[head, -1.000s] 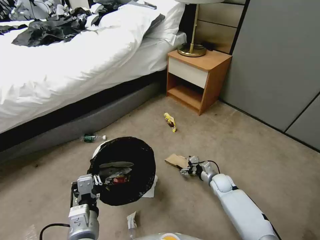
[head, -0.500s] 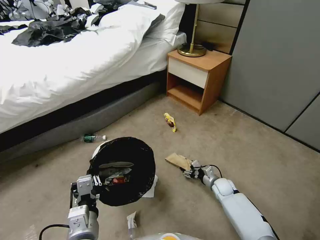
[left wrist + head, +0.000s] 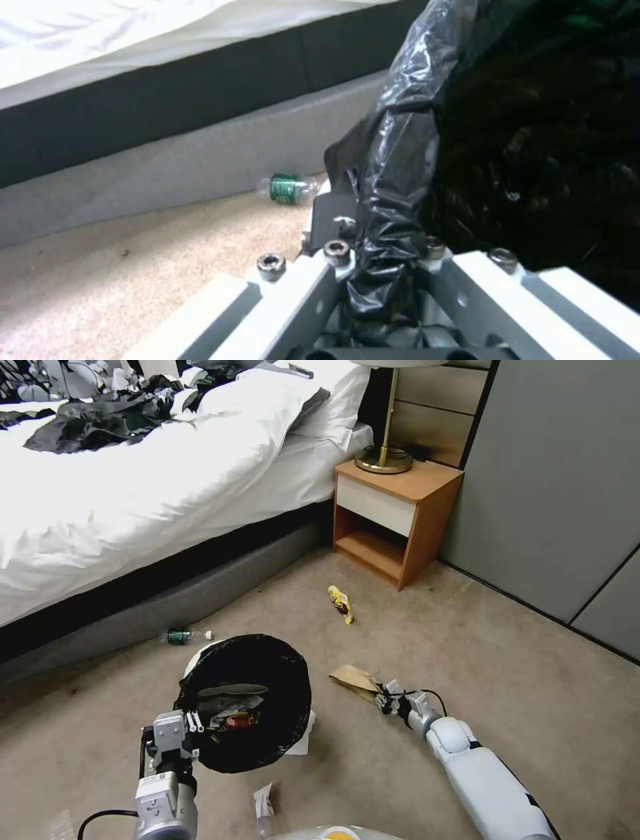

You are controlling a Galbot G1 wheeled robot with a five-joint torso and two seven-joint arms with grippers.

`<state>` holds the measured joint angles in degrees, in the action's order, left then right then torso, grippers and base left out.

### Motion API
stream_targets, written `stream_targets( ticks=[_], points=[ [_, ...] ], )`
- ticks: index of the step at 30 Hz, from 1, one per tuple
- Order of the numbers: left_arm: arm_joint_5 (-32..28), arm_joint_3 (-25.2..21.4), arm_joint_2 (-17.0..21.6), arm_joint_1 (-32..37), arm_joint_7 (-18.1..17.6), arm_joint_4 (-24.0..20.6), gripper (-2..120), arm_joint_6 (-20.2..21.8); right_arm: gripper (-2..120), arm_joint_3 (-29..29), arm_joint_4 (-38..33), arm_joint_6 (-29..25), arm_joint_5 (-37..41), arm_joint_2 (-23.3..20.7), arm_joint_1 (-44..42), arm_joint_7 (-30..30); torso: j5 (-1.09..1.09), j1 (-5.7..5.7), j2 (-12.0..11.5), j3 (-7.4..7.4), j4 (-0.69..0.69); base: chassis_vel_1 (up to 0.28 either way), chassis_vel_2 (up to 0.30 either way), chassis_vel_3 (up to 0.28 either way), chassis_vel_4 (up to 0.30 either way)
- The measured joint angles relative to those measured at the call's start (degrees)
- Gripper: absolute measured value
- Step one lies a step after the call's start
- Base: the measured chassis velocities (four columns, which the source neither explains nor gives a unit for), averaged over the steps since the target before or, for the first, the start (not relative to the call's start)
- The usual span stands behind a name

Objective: Pick up the trash bin, then pick up the garbage from the floor and place it into the trash bin.

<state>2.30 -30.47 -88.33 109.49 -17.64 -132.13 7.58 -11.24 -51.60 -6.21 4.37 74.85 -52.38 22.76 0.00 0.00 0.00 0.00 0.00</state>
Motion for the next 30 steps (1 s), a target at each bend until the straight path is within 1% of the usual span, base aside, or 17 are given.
stream_targets(
  ticks=[3,9,11,13,16,17,18,20,21,22,25,26,28,30],
  points=[
    [0.0,0.0,0.0,0.0,0.0,0.0,0,0.0,0,-0.1,-0.2,-0.1,0.1,-0.1,-0.1,0.0,0.00,0.00,0.0,0.00,0.00,0.000,0.000,0.000,0.000],
    [0.1,0.2,0.0,0.0,0.0,0.0,0,-0.1,0,-0.2,-1.8,-1.0,1.2,-0.4,-0.7,-1.0,0.00,0.00,0.0,0.00,0.00,0.000,0.000,0.000,0.000],
    [0.2,0.3,0.0,0.0,0.0,0.0,0,-0.1,0,-0.2,-4.3,-1.5,2.4,-0.7,-1.3,-2.1,0.00,0.00,0.0,0.00,0.00,0.000,0.000,0.000,0.000],
    [0.2,0.3,0.0,0.0,0.0,0.0,0,-0.1,0,-0.2,-5.1,-1.6,2.8,-0.8,-1.5,-2.3,0.00,0.00,0.0,0.00,0.01,0.000,0.000,0.000,0.000],
    [0.4,0.5,0.0,-0.1,0.0,0.4,0,-0.1,0,-0.2,-14.6,-3.5,6.3,-1.3,-3.0,-3.5,-0.01,0.00,0.0,0.00,0.00,0.000,0.000,0.000,0.000],
    [0.4,0.5,0.0,-0.1,0.0,0.4,0,-0.1,0,-0.2,-14.6,-3.5,6.3,-1.3,-3.0,-3.5,-0.01,0.00,0.0,0.00,0.00,0.000,0.000,0.000,0.000],
    [0.5,0.5,0.0,-0.1,0.0,0.5,0,-0.1,0,-0.2,-18.3,-3.8,7.4,-1.4,-3.5,-3.9,-0.01,0.00,0.0,0.00,0.00,0.000,0.000,0.000,0.000],
    [0.7,0.6,0.0,-0.1,0.0,0.6,0,-0.1,0,-0.1,-23.1,-4.1,9.1,-1.6,-4.2,-4.4,0.00,0.00,0.0,0.00,-0.01,0.000,0.000,0.000,0.000],
    [0.8,0.7,0.0,-0.1,0.0,0.7,0,-0.1,0,0.1,-29.0,-4.2,11.2,-2.0,-5.0,-4.8,-0.02,0.00,0.0,0.00,-0.01,0.000,0.000,0.000,0.000],
    [0.8,0.7,0.0,-0.1,0.0,0.7,0,-0.1,0,0.1,-29.0,-4.2,11.2,-2.0,-5.0,-4.8,-0.02,0.00,0.0,0.00,-0.01,0.000,0.000,0.000,0.000],
    [1.1,0.8,0.1,-0.2,0.1,1.0,0,-0.1,0,0.8,-40.4,-4.3,14.3,-2.8,-6.7,-5.0,-0.02,0.00,0.0,0.00,0.00,0.000,0.000,0.000,0.000],
    [1.1,0.8,0.1,-0.2,0.1,1.0,0,-0.1,0,0.8,-40.4,-4.3,14.3,-2.8,-6.7,-5.0,-0.02,0.00,0.0,0.00,0.00,0.000,0.000,0.000,0.000],
    [1.5,1.1,0.1,-0.2,0.2,1.1,0,-0.1,0,2.3,-48.9,-4.3,16.6,-3.6,-8.0,-5.0,-0.01,0.00,0.0,0.00,-0.01,0.000,0.000,0.000,0.000],
    [1.8,1.3,0.1,-0.3,0.2,1.3,0,0.0,0,3.7,-53.6,-4.4,17.6,-4.3,-9.2,-5.0,-0.02,0.00,0.0,0.00,0.00,0.000,0.000,0.000,0.000]
  ],
)
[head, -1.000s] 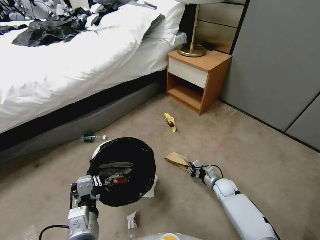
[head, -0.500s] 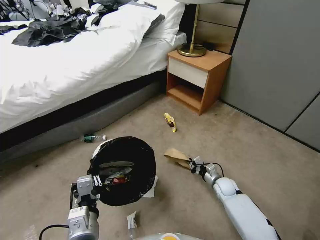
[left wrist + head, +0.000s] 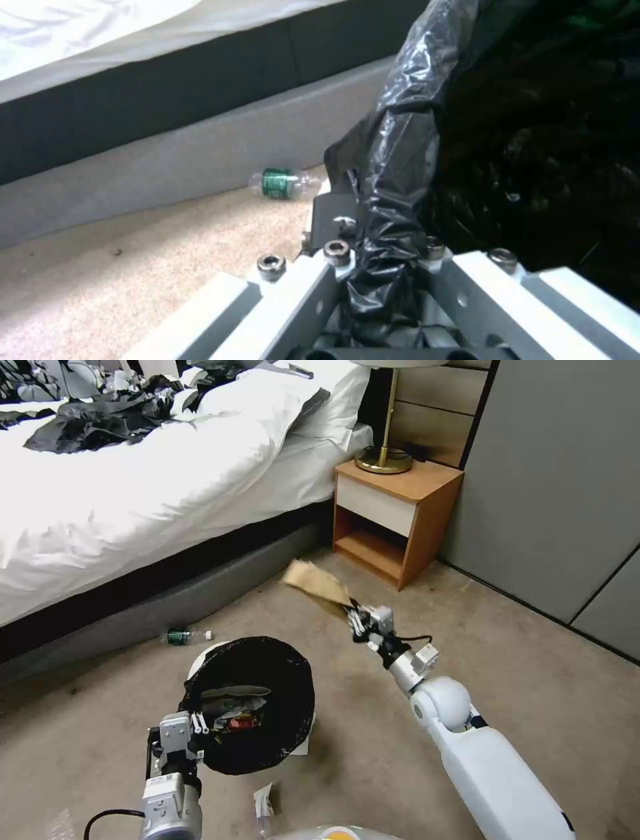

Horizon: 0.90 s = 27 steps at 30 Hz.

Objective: Pick up the trash bin, then pick up the garbage from the floor and place it into the trash bin.

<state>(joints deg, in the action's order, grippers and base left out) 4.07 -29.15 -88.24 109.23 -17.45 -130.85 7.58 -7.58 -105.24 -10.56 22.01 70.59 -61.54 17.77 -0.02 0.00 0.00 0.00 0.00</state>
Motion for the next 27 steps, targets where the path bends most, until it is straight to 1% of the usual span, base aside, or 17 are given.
stream_targets(
  ticks=[1,4,9,12,15,17,18,20,21,27],
  points=[
    [0.0,0.0,0.0,0.0,0.0,0.0,0,0.0,0,0.0,0.0,0.0,0.0,0.0,0.0,0.0,0.00,0.00,0.0,0.00,0.00,0.000,0.000,0.000,0.000],
    [0.3,0.3,0.0,0.0,0.1,0.1,0,0.0,0,4.1,-7.0,-0.6,0.1,-1.6,-2.6,0.1,0.02,0.00,0.0,0.00,0.00,0.000,0.000,0.000,0.000],
    [0.3,0.3,0.0,0.0,0.1,0.2,0,0.1,0,6.7,-9.4,-0.8,-1.1,-2.8,-4.3,0.2,0.01,0.00,0.0,0.00,0.00,0.000,0.000,0.000,0.000],
    [0.4,0.4,0.0,0.0,0.1,0.2,0,0.1,0,10.5,-10.5,-0.9,-4.3,-4.5,-6.3,1.2,0.01,0.00,0.0,0.00,0.01,0.000,0.000,0.000,0.000],
    [0.5,0.6,0.0,0.0,0.1,0.1,0,0.1,0,13.0,-8.8,-1.0,-6.4,-4.7,-6.5,1.3,0.01,0.00,0.0,0.00,0.01,0.000,0.000,0.000,0.000],
    [0.6,0.8,0.0,0.0,0.2,-0.1,0,0.1,0,15.1,-5.7,-1.3,-8.0,-3.6,-6.3,1.3,0.01,0.00,0.0,0.00,0.00,0.000,0.000,0.000,0.000],
    [0.6,0.8,0.0,0.0,0.2,-0.1,0,0.1,0,15.1,-5.7,-1.3,-8.0,-3.6,-6.3,1.3,0.01,0.00,0.0,0.00,0.00,0.000,0.000,0.000,0.000],
    [0.7,0.9,-0.1,0.0,0.2,-0.4,0,0.2,0,16.4,-2.5,-1.9,-9.2,-2.2,-5.9,1.3,0.02,0.00,0.0,0.00,-0.01,0.000,0.000,0.000,0.000],
    [0.7,0.9,-0.1,0.0,0.2,-0.6,0,0.2,0,16.7,-0.8,-2.3,-9.7,-1.8,-5.9,1.6,0.02,0.00,0.0,0.00,0.00,0.000,0.000,0.000,0.000],
    [0.5,0.8,-0.2,-0.3,0.2,-0.8,0,0.4,0,16.7,2.1,-3.0,-10.2,-1.7,-6.5,2.3,0.01,0.00,0.0,0.00,0.01,0.000,0.000,0.000,0.000]
  ],
)
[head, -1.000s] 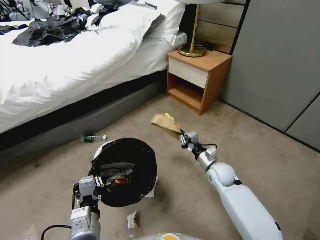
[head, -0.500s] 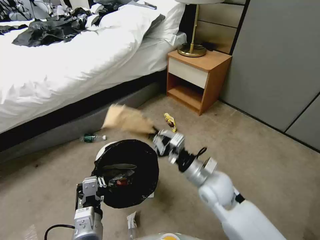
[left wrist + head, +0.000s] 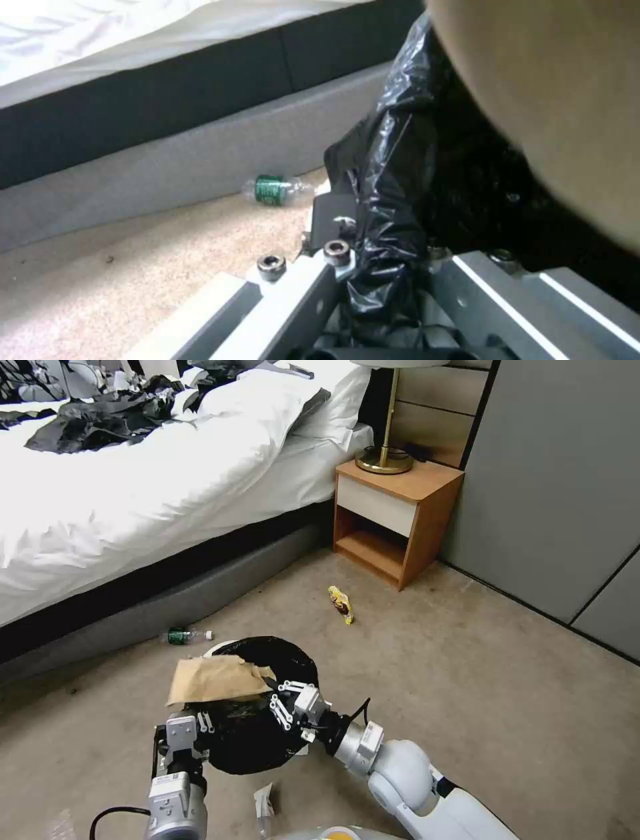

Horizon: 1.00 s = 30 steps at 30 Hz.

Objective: Pick up the trash bin, then pick up the garbage from the floor and place it into the trash bin.

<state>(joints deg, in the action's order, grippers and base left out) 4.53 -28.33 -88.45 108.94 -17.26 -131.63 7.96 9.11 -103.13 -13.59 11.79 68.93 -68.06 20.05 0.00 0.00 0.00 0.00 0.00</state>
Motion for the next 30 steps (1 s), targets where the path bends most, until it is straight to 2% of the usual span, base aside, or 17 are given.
stream_targets(
  ticks=[6,11,12,15,16,18,20,22,25,26,28,30],
  points=[
    [-0.2,0.0,-0.1,-0.4,0.0,-0.3,0,0.4,0,0.0,3.1,-0.8,-1.7,0.4,-0.5,-0.5,0.01,0.00,0.0,0.00,-0.01,0.000,0.000,0.000,0.000],
    [-0.7,-0.3,0.0,-0.7,0.0,-0.5,0,0.6,17,-0.2,3.4,-1.2,-2.5,-0.3,-1.0,-1.0,0.00,0.00,0.0,0.00,0.00,0.000,0.000,0.000,0.000],
    [-0.7,-0.3,0.0,-0.7,0.0,-0.5,0,0.6,17,-0.2,3.4,-1.2,-2.5,-0.3,-1.0,-1.0,0.00,0.00,0.0,0.00,0.00,0.000,0.000,0.000,0.000],
    [-1.0,-0.5,0.0,-1.0,0.0,-0.7,0,0.9,28,-0.1,2.2,-1.2,-2.7,-1.4,-1.6,-1.0,0.01,0.00,0.0,0.00,0.00,0.000,0.000,0.000,0.000],
    [-1.0,-0.5,0.0,-1.2,0.0,-0.7,0,1.0,37,0.0,1.6,-1.2,-2.8,-2.0,-1.9,-1.0,0.00,0.00,0.0,0.00,0.00,0.000,0.000,0.000,0.000],
    [-1.0,-0.5,0.0,-1.2,0.0,-0.8,0,1.1,38,0.0,1.4,-1.2,-2.8,-2.2,-2.0,-0.9,0.00,0.00,0.0,0.00,0.00,0.000,0.000,0.000,0.000],
    [-1.0,-0.5,-0.1,-1.3,0.0,-1.0,0,1.2,51,0.0,0.4,-1.1,-2.8,-3.1,-2.5,-0.9,0.01,0.00,0.0,0.00,0.00,0.000,0.000,0.000,0.000],
    [-1.0,-0.5,-0.1,-1.3,0.0,-1.0,0,1.2,54,-0.1,0.2,-1.0,-2.6,-3.2,-2.5,-0.9,0.01,0.00,0.0,0.00,0.00,0.000,0.000,0.000,0.000],
    [-0.9,-0.4,-0.1,-1.1,0.0,-1.2,0,1.2,70,-0.3,-1.2,0.5,-0.5,-4.3,-2.7,-1.9,0.01,0.00,0.0,0.00,0.00,0.000,0.000,0.000,0.000],
    [-0.9,-0.4,-0.1,-1.1,0.0,-1.2,0,1.2,70,-0.3,-1.2,0.5,-0.5,-4.3,-2.7,-1.9,0.01,0.00,0.0,0.00,0.00,0.000,0.000,0.000,0.000],
    [-0.9,-0.4,-0.1,-1.0,0.0,-1.2,0,1.2,80,-0.3,-2.6,2.5,2.1,-5.1,-2.8,-3.6,0.01,0.00,0.0,0.00,0.00,0.000,0.000,0.000,0.000],
    [-0.9,-0.3,-0.1,-1.0,0.0,-1.2,0,1.2,83,-0.3,-2.9,2.9,2.7,-5.2,-2.8,-4.0,0.00,0.00,0.0,0.00,0.00,0.000,0.000,0.000,0.000]
  ],
)
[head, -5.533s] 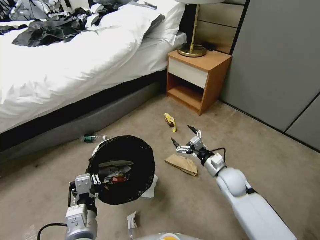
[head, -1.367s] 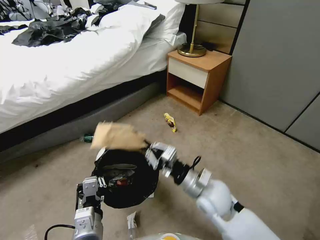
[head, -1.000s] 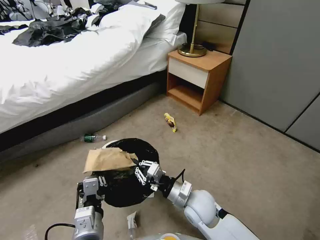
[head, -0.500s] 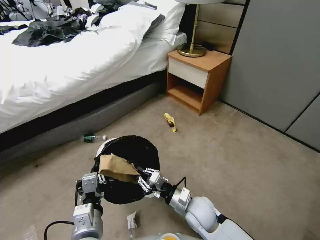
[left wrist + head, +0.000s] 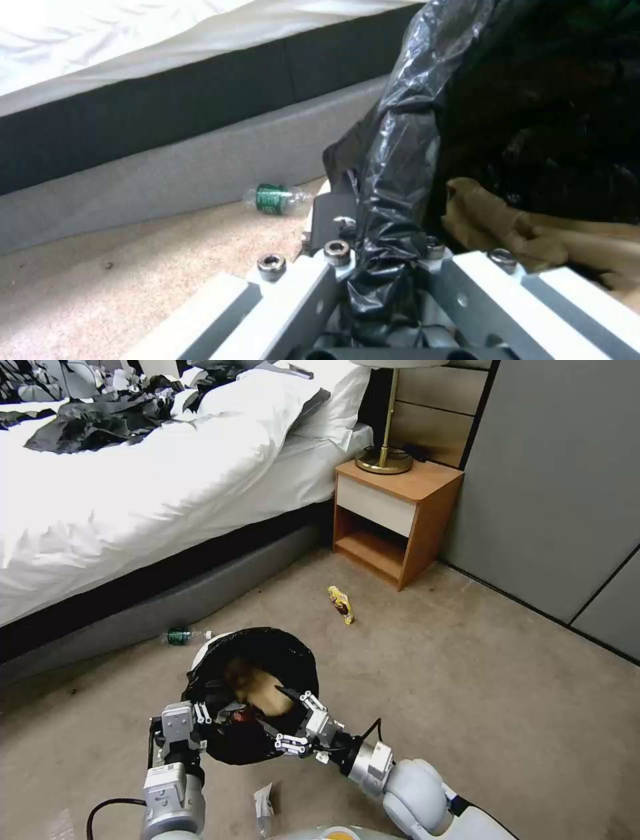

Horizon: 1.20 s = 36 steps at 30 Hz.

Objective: Pick up the trash bin, then pick up the garbage from the floor and place it into the trash bin.

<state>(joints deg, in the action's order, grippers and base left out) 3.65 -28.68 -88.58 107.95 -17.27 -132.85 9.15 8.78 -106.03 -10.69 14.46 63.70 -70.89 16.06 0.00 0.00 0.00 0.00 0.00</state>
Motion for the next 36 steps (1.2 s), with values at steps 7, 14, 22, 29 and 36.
stream_targets(
  ticks=[7,14,22,29,36],
  points=[
    [0.1,0.1,0.0,0.2,0.0,0.0,0,-0.1,100,-1.0,-4.7,6.3,6.5,-0.8,0.1,-4.6,0.00,0.00,0.0,0.00,0.00,0.000,0.000,0.000,0.000],
    [0.1,0.1,0.0,0.6,0.0,0.0,0,-0.6,100,-2.5,-9.3,9.8,10.9,-0.2,0.5,-8.2,0.00,0.00,0.0,0.00,-0.01,0.000,0.000,0.000,0.000],
    [-0.8,-1.1,0.4,0.6,-0.1,1.3,0,-1.0,100,-9.6,-17.3,1.9,2.0,3.5,-2.1,-5.5,0.00,0.00,0.0,0.00,-0.01,0.000,0.000,0.000,0.000],
    [-2.2,-2.2,0.6,0.1,-0.1,1.5,0,-1.0,100,-21.2,-20.8,-2.4,-2.7,9.6,-10.7,-7.1,0.00,0.00,0.0,0.00,0.01,0.000,0.000,0.000,0.000],
    [-3.5,-2.9,0.8,-0.2,-0.2,1.4,0,-0.8,100,-26.5,-17.7,-5.2,-3.7,11.8,-15.8,-8.9,0.00,0.00,0.0,0.00,0.00,0.000,0.000,0.000,0.000]
  ],
)
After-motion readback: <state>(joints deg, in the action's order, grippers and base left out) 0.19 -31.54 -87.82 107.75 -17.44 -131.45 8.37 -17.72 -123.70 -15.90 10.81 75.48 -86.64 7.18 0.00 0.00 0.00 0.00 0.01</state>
